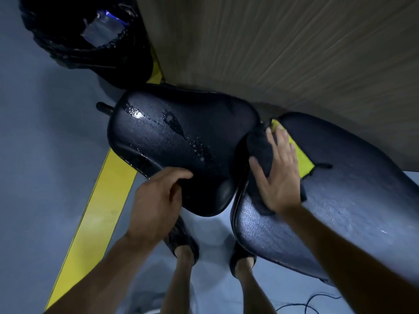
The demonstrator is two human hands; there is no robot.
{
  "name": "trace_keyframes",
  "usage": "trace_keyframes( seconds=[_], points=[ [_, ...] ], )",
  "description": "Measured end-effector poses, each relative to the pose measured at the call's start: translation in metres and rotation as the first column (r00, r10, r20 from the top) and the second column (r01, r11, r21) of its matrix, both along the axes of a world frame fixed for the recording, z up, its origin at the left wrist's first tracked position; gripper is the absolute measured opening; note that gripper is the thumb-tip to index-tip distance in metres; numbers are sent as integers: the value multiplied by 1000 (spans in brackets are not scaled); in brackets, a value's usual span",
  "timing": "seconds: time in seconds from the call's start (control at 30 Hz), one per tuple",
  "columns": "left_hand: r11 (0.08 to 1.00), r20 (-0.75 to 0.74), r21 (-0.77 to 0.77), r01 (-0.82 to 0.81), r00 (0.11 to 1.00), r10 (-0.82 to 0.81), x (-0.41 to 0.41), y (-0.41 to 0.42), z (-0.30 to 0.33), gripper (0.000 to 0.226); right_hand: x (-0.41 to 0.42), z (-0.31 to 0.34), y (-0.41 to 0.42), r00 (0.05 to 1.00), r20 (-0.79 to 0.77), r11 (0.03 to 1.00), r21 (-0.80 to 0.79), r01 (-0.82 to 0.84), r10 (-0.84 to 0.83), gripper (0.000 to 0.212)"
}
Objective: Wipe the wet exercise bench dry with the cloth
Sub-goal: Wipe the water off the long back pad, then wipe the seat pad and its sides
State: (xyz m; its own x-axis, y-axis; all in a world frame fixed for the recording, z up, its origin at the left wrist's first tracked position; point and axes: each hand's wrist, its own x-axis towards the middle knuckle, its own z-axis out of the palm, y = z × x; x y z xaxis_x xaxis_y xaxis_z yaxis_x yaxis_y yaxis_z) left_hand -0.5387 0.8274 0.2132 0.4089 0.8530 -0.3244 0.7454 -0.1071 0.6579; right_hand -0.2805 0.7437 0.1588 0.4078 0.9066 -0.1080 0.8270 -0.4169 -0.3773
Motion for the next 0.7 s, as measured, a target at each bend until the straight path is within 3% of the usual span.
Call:
trace_keyframes(
  seconds=[0.1, 0.23, 0.4, 0.47, 0.5, 0.57, 0.63, 0.7],
  points=[
    [995, -40, 89, 44, 998, -41, -10, 22, -6, 45, -31, -1, -17, 982, -66, 984, -21, 174, -175, 71],
    [975, -73, 140, 171, 984, -162, -22, 44, -18, 47, -44, -7, 16, 943, -42, 944, -30, 329, -330, 70],
    [964, -138, 117, 238, 965, -221, -28, 43, -27, 48, -33, -8, 109, 870, -86, 871, 39, 490, -486, 71],
    [962, -129, 102, 254, 962, -240, -27, 44, -30, 48, -26, -2, 163, 841, -120, 849, -55, 525, -528, 71],
    [960, -127, 100, 260, 961, -246, -27, 45, -30, 49, -32, -1, 191, 850, -109, 853, -158, 498, -516, 70],
    [955, -129, 90, 281, 954, -269, -27, 48, -29, 50, -68, 2, 234, 942, -72, 907, -304, 292, -327, 69],
    [949, -137, 64, 308, 945, -298, -28, 52, -26, 53, -114, 4, 252, 993, -101, 967, -250, 40, -67, 64],
    [938, -151, 36, 345, 930, -336, -28, 54, -24, 55, -126, 3, 247, 988, -146, 983, -164, -77, 53, 59]
  ],
)
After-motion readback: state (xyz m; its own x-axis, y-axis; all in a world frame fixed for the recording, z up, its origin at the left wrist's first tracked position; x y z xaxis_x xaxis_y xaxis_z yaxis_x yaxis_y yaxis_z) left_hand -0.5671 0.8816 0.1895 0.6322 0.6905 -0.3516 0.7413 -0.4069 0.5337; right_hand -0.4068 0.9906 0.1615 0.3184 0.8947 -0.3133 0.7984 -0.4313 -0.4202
